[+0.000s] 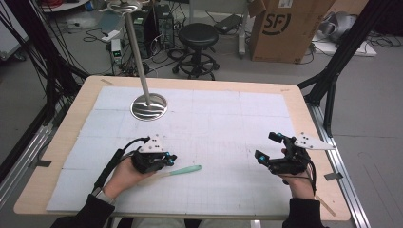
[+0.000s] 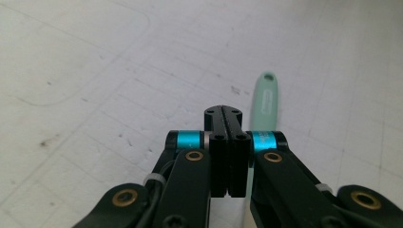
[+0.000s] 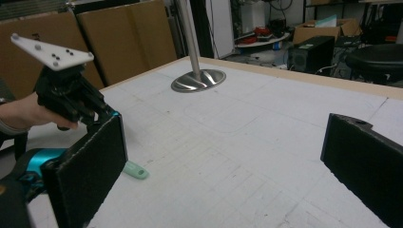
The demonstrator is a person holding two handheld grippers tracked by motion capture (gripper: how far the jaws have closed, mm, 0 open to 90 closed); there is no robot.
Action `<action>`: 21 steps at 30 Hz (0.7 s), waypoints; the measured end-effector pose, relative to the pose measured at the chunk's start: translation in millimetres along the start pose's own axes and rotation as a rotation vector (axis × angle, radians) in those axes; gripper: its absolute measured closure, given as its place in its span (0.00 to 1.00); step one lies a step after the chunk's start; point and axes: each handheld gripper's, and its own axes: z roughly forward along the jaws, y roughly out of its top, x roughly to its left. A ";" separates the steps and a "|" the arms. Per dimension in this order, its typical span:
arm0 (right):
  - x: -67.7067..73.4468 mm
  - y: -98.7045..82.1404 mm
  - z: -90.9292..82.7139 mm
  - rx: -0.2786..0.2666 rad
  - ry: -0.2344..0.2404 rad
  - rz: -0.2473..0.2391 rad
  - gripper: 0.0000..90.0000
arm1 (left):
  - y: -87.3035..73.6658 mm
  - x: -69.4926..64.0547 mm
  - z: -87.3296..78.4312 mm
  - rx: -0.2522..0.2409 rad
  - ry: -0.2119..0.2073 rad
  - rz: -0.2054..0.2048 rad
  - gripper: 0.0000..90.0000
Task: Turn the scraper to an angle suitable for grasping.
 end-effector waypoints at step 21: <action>-4.8 -1.3 -6.7 -0.017 0.002 0.008 0.00 | 1.8 2.0 -32.2 -0.167 -0.032 0.098 0.24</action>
